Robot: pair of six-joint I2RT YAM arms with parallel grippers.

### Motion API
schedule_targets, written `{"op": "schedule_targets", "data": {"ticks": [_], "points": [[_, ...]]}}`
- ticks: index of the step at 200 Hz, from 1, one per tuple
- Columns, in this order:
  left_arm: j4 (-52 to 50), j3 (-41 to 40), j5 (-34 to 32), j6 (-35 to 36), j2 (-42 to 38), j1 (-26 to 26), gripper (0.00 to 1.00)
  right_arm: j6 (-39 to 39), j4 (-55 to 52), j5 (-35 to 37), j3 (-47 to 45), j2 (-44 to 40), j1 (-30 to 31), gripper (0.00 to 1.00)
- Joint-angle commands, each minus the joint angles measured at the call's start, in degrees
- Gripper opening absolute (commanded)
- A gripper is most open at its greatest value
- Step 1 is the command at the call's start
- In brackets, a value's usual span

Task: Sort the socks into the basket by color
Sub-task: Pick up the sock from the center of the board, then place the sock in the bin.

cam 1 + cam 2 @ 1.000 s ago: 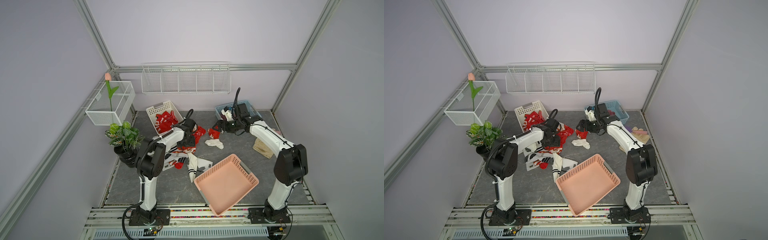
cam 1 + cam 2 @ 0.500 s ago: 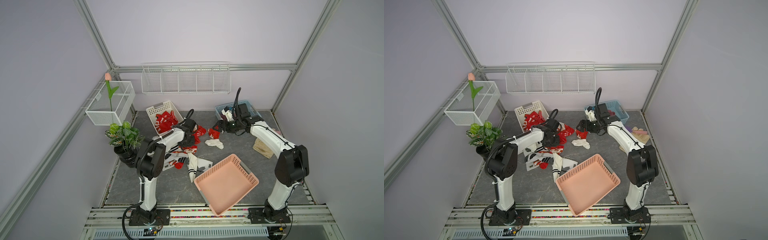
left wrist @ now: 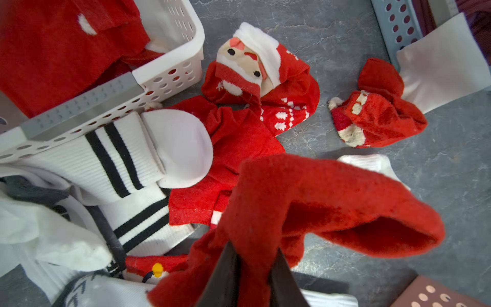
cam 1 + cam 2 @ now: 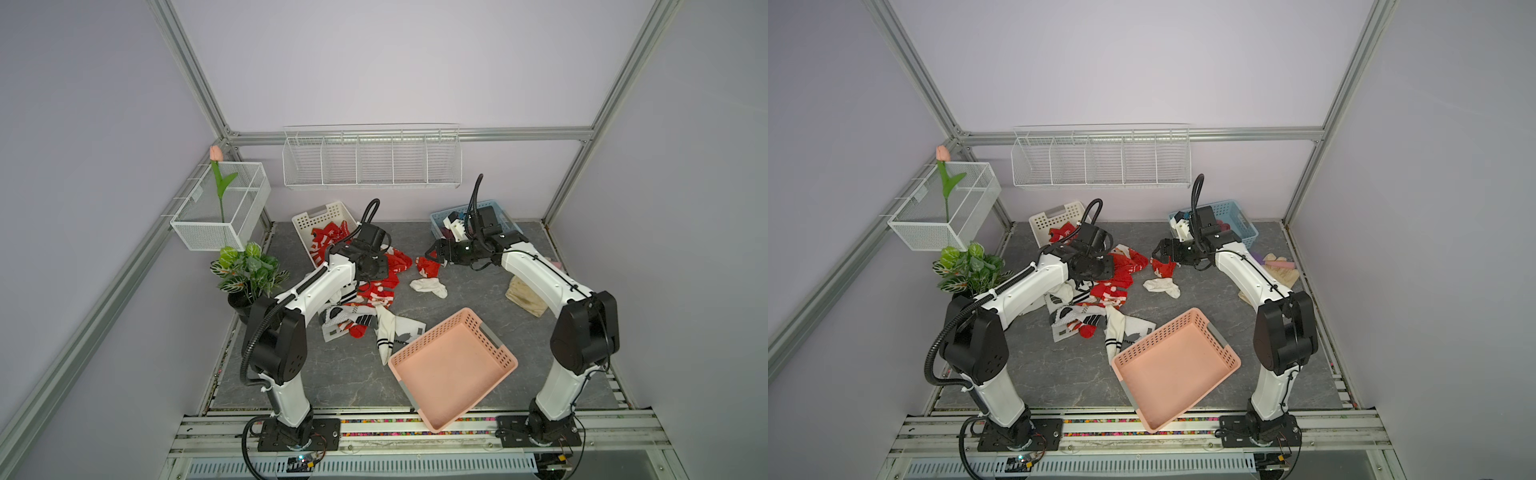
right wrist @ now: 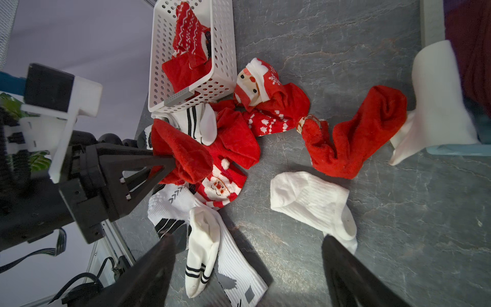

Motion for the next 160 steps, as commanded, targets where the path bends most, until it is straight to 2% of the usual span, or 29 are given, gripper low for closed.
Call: {"op": "schedule_targets", "data": {"ticks": [1, 31, 87, 160], "points": [[-0.5, -0.2, -0.8, -2.1, -2.4, 0.8, 0.0, -0.2, 1.3, -0.7, -1.0, -2.8, 0.3, 0.89], [-0.6, 0.2, -1.1, -2.8, -4.1, 3.8, 0.0, 0.0, 1.9, 0.1, -1.4, -4.2, 0.2, 0.88], [1.3, 1.1, -2.3, -3.3, -3.9, 13.9, 0.0, 0.3, 2.4, 0.4, -1.4, -6.1, 0.2, 0.89], [6.5, 8.3, -2.1, -3.3, 5.5, 24.6, 0.0, 0.7, 2.6, -0.3, 0.8, -4.0, 0.3, 0.89]]}}
